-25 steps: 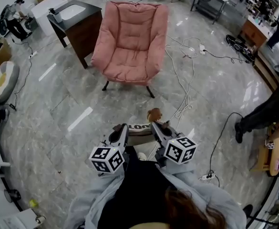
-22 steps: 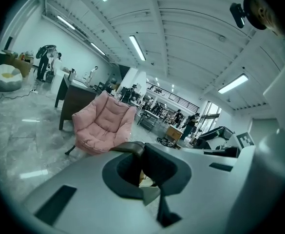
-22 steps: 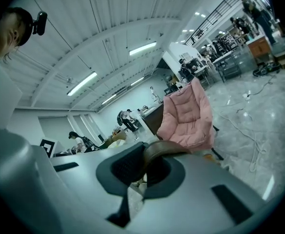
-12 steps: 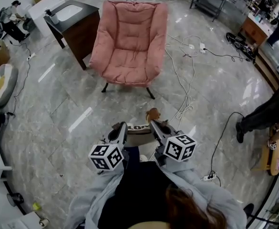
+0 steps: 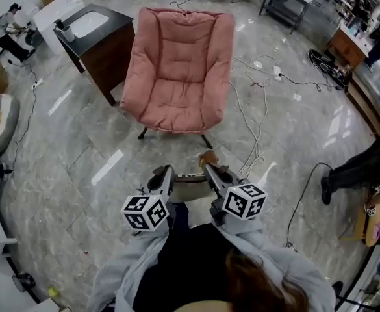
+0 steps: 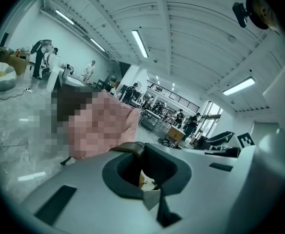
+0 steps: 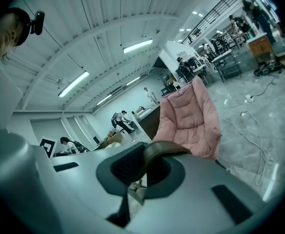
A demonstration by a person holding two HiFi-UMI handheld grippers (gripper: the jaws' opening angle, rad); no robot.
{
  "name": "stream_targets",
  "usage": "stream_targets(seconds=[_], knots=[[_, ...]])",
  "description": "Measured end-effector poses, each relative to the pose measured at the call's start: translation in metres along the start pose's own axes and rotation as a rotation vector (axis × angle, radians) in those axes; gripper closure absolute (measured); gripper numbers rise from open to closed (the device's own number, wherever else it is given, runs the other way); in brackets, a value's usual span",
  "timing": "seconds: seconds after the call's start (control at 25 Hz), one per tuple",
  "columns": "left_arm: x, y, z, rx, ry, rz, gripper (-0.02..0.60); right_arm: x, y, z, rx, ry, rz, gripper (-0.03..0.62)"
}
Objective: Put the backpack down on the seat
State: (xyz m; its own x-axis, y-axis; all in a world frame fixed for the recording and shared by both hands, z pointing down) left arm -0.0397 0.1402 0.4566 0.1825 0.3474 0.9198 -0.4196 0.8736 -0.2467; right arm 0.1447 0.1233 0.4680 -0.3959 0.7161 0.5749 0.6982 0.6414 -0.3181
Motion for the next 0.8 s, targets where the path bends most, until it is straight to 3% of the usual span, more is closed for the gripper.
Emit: stream_targets(seconds=[0.8], knots=[[-0.066,-0.086,0.102,0.058,-0.019,-0.025,0.561,-0.075,-0.131,0.009,0.008,0.031,-0.022,0.585]])
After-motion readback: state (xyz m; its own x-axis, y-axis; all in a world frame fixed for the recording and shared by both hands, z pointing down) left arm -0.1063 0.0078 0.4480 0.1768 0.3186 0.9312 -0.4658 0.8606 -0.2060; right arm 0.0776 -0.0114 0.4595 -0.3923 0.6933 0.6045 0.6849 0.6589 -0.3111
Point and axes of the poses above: the fingertips, and each gripper's own axes: y backward along the fingers, z to its left, x out of its underside, the point moved 6 cm from there along y, backward along the fingers, and after that the axes turned 15 degrees about -y, right-handed, at the moved point
